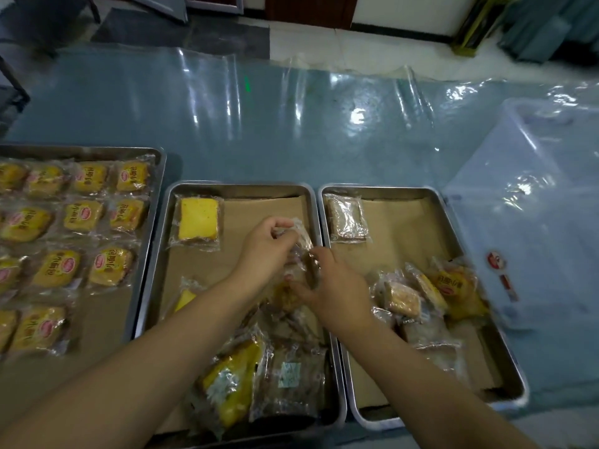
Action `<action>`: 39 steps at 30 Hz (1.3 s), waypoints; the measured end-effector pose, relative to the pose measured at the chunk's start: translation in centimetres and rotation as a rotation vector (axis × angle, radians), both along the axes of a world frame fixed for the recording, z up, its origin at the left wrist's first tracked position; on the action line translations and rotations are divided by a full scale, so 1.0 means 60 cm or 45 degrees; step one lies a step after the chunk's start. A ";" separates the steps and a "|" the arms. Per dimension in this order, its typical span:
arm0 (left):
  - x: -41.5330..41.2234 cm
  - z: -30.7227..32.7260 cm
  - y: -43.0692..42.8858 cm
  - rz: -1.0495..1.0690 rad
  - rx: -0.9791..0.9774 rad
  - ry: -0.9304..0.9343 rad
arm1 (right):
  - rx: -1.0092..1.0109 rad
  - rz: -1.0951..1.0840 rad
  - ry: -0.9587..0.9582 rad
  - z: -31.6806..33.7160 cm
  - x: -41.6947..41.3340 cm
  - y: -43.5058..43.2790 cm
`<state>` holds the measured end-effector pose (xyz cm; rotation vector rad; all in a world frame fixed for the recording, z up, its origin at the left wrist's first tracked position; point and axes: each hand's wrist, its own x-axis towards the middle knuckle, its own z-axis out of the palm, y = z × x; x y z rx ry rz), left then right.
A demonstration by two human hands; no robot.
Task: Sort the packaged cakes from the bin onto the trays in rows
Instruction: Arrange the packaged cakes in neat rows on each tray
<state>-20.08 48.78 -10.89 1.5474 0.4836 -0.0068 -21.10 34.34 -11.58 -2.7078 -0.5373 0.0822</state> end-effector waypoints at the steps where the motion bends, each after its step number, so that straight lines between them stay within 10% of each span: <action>1: 0.002 0.001 -0.007 -0.008 -0.052 -0.006 | -0.020 -0.024 -0.041 0.001 0.002 -0.003; 14: 0.081 0.002 -0.103 0.003 0.000 -0.106 | 0.704 -0.771 0.266 -0.004 0.194 -0.186; 33: 0.077 -0.055 -0.089 0.460 0.113 0.059 | 0.620 -0.734 0.508 -0.119 0.342 -0.244; 39: 0.043 -0.040 -0.037 0.411 0.207 0.121 | 0.234 -0.611 0.077 -0.103 0.327 -0.222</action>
